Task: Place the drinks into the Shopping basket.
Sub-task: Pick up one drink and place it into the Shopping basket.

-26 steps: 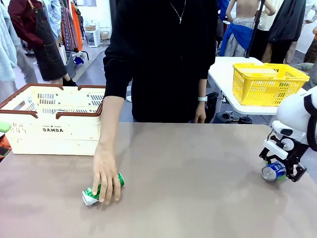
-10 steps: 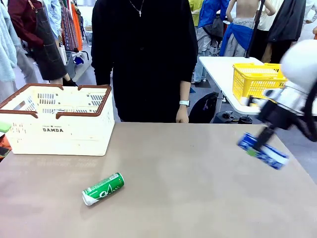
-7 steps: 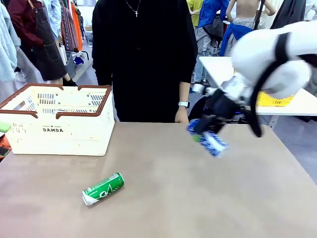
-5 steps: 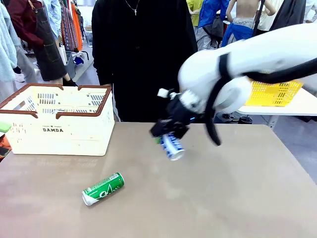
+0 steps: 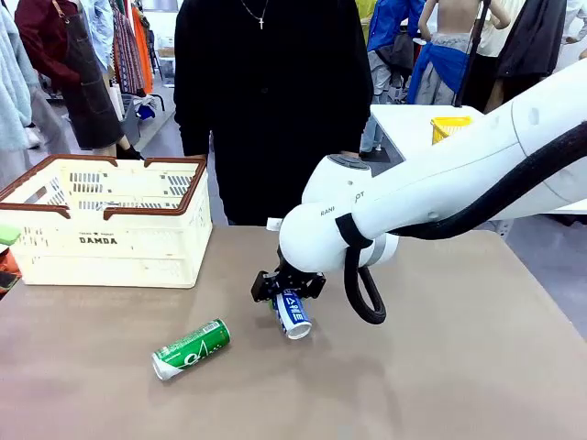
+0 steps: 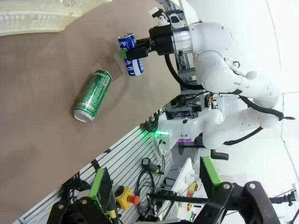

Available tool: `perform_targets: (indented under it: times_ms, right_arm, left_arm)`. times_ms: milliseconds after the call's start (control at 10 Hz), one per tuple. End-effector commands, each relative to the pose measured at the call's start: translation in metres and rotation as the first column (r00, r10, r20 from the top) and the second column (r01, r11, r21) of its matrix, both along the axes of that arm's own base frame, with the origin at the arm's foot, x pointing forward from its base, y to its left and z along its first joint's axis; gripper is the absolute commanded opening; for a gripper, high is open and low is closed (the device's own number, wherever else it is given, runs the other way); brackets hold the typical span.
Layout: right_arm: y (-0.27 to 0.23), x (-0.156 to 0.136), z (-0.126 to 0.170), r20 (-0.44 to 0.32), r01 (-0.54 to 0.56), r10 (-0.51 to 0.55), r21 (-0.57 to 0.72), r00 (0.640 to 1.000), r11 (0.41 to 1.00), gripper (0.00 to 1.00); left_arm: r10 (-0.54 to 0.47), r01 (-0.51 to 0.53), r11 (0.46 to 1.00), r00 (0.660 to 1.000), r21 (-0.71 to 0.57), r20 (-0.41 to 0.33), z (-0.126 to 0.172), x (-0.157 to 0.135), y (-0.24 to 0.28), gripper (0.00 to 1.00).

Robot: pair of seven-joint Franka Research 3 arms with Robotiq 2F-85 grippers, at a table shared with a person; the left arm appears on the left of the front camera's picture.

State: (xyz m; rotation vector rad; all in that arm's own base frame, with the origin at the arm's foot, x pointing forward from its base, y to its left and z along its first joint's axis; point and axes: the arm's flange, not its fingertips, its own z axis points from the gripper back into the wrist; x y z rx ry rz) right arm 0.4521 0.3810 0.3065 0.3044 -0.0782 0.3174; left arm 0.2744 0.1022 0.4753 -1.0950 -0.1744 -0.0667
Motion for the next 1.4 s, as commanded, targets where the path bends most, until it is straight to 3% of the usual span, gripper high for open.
perform_targets:
  times_ms: [0, 100, 200, 300, 700, 800, 900, 1000, 1300]
  right_arm:
    - [0.007, -0.003, 0.013, 0.026, -0.019, 0.018, 0.039, 0.999, 0.999, 0.00]
    - [0.000, 0.000, 0.000, 0.000, 0.000, 0.000, 0.000, 1.000, 1.000, 0.00]
    - [-0.004, 0.001, -0.004, -0.070, 0.118, -0.120, -0.025, 0.990, 0.993, 0.00]
    - [0.000, 0.004, -0.013, -0.094, 0.129, -0.130, -0.015, 0.987, 0.991, 0.00]
    - [0.004, 0.011, -0.023, -0.101, 0.170, -0.172, -0.030, 0.980, 0.985, 0.00]
    - [0.005, 0.011, -0.023, -0.103, 0.175, -0.178, -0.034, 0.979, 0.984, 0.21]
    - [0.005, 0.010, -0.023, -0.106, 0.165, -0.168, -0.033, 0.980, 0.986, 0.79]
    - [0.005, 0.011, -0.024, -0.113, 0.163, -0.166, -0.035, 0.980, 0.986, 1.00]
    - [0.002, 0.009, -0.016, -0.107, 0.148, -0.149, -0.020, 0.983, 0.989, 1.00]
  left_arm:
    - [0.012, -0.012, 1.000, 1.000, -0.019, 0.002, 0.000, -0.001, -0.003, 1.00]
    - [0.012, -0.012, 1.000, 1.000, -0.019, 0.002, 0.000, -0.001, -0.003, 1.00]
    - [0.012, -0.012, 1.000, 1.000, -0.019, 0.002, 0.000, -0.001, -0.003, 1.00]
    - [0.012, -0.012, 1.000, 1.000, -0.019, 0.002, 0.000, -0.001, -0.003, 1.00]
    - [0.012, -0.012, 1.000, 1.000, -0.019, 0.002, 0.000, -0.001, -0.003, 1.00]
    - [0.012, -0.012, 1.000, 1.000, -0.019, 0.002, 0.000, -0.001, -0.003, 1.00]
    - [0.012, -0.012, 1.000, 1.000, -0.019, 0.002, 0.000, -0.001, -0.003, 1.00]
    - [0.012, -0.012, 1.000, 1.000, -0.019, 0.002, 0.000, -0.001, -0.003, 1.00]
    - [0.012, -0.012, 1.000, 1.000, -0.019, 0.002, 0.000, -0.001, -0.003, 1.00]
